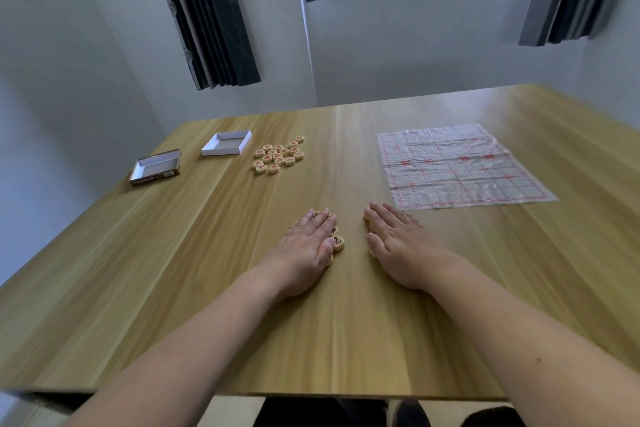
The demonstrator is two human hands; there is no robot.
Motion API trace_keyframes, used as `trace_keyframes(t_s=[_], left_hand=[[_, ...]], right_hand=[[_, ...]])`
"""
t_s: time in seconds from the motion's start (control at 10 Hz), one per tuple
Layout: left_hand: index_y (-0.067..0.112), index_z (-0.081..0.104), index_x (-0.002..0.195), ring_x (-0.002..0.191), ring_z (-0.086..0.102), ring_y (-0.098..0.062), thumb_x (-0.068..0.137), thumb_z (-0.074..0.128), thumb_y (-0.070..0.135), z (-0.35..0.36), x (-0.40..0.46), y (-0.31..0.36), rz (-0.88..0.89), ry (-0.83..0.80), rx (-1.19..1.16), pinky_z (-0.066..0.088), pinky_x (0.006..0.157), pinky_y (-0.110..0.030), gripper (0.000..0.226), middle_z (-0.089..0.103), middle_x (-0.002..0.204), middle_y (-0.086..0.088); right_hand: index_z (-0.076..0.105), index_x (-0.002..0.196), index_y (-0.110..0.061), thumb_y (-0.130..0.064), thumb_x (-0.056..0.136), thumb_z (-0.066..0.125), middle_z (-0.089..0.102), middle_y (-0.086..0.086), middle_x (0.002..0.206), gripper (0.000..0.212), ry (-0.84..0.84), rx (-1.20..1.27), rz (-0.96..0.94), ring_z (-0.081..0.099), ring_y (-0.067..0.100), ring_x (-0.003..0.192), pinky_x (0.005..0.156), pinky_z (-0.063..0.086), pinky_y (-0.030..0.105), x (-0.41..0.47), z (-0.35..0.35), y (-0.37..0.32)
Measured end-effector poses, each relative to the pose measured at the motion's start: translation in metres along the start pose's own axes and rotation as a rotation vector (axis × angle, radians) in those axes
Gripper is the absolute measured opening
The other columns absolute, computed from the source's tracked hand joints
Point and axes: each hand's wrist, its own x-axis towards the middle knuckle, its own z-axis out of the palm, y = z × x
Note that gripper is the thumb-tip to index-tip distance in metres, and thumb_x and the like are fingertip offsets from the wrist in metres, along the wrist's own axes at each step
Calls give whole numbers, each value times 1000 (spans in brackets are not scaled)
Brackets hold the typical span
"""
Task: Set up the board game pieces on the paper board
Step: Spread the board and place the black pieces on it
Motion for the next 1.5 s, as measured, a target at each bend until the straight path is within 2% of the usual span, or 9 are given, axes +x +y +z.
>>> trace_keyframes(t_s=[0.7, 0.9, 1.2, 1.4, 1.5], left_hand=[[22, 3, 154, 147, -12, -8, 103, 14, 42, 41, 42, 180, 227, -70, 43, -4, 120, -31, 56, -2, 162, 5], [21, 2, 154, 146, -13, -6, 104, 15, 41, 39, 50, 188, 229, -79, 48, -8, 118, -24, 56, -4, 162, 6], [21, 1, 154, 145, -13, -4, 104, 16, 42, 38, 53, 191, 225, -83, 20, -8, 118, -23, 57, -4, 162, 8], [22, 4, 154, 145, -13, -2, 104, 19, 42, 40, 54, 186, 249, -41, -72, -4, 120, -27, 57, -4, 162, 8], [23, 6, 154, 142, -13, 3, 104, 23, 41, 38, 52, 185, 240, -13, -196, -6, 118, -23, 56, -3, 161, 11]], right_hand=[[3, 154, -19, -40, 103, 15, -5, -3, 162, 57, 38, -60, 221, -8, 13, 148, 120, -6, 34, -103, -36, 135], [2, 155, -18, -41, 102, 15, -5, -3, 162, 58, 38, -59, 189, -8, 12, 148, 120, -5, 36, -100, -36, 141], [2, 155, -18, -42, 103, 15, -6, -2, 162, 59, 38, -46, 138, -9, 12, 148, 120, -7, 35, -95, -40, 145], [8, 155, -22, -52, 100, 13, -4, -8, 161, 63, 63, 93, 127, -9, 7, 147, 119, -9, 33, -96, -41, 148], [13, 154, -22, -49, 101, 16, 1, -9, 162, 60, 117, 148, 124, -5, 4, 146, 119, -8, 31, -98, -42, 147]])
